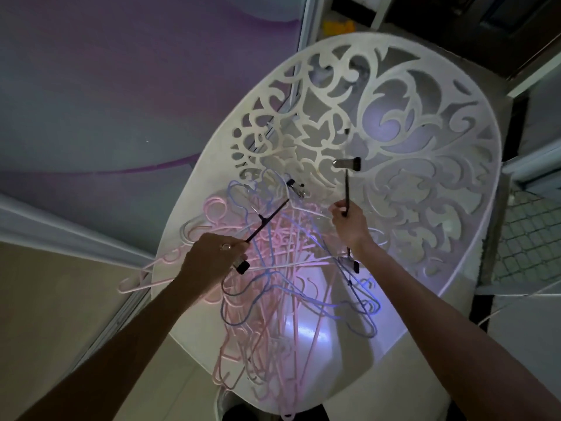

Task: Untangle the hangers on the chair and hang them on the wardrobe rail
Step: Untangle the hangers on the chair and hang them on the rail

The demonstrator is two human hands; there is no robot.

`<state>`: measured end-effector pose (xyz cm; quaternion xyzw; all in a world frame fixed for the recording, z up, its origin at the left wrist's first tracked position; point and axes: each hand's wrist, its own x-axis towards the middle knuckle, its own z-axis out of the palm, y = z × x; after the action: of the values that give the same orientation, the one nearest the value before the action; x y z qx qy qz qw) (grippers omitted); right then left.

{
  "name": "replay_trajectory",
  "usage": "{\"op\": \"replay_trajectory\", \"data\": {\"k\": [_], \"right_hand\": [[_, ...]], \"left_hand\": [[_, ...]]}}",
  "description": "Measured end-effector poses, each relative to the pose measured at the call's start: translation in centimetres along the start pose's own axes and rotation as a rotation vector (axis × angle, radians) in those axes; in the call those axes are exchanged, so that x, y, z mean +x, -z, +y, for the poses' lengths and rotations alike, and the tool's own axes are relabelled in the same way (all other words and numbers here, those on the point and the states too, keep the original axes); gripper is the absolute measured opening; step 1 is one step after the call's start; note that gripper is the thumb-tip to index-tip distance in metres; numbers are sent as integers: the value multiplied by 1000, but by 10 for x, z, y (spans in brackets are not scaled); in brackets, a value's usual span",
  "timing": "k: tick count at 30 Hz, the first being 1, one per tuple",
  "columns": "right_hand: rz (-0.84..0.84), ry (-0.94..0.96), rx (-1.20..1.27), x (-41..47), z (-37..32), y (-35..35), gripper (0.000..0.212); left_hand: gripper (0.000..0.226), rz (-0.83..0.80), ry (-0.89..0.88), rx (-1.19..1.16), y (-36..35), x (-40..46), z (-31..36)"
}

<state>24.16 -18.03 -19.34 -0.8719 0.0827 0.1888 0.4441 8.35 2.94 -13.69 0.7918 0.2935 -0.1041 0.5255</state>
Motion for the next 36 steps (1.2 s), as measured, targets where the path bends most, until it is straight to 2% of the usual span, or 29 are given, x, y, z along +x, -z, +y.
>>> {"op": "replay_trajectory", "data": {"k": [2,5,7,9,12,15,17,19,20,23,25,31,34,36], "right_hand": [[-167,-74,-4,-2,-4,2,21],[-326,-189,39,-9,-22,15,7],[-406,-233,21,-11,-31,27,7],[-430,-247,-49,-11,-34,38,9],[-420,-258,-82,-9,-31,44,9],[-430,-243,-64,-6,-30,44,6],[-448,-230,-67,-6,-30,42,5],[-451,-206,-73,-3,-27,43,4],[-437,-188,-72,1,-23,44,5],[-366,-133,-47,5,-13,48,5],[-348,-104,-57,7,-9,49,5],[-128,176,-364,12,3,34,21],[-49,224,-372,10,2,24,20],[-11,203,-283,12,3,19,20]], "left_hand": [[23,-39,-25,39,3,1,4],[11,-136,-48,169,16,-1,14],[8,-214,-11,369,29,0,20],[6,-314,51,589,36,2,30],[21,-416,95,863,33,9,34],[31,-370,87,1163,20,13,39],[29,-193,-18,1339,12,13,49],[24,8,-132,1277,-5,22,63],[23,54,-176,1219,-20,31,66],[28,-5,-266,1133,-67,59,61],[43,-11,-310,1126,-90,72,51],[62,163,-490,1142,-125,86,27],[70,107,-553,1171,-128,85,22],[68,121,-624,1218,-125,87,18]]}}
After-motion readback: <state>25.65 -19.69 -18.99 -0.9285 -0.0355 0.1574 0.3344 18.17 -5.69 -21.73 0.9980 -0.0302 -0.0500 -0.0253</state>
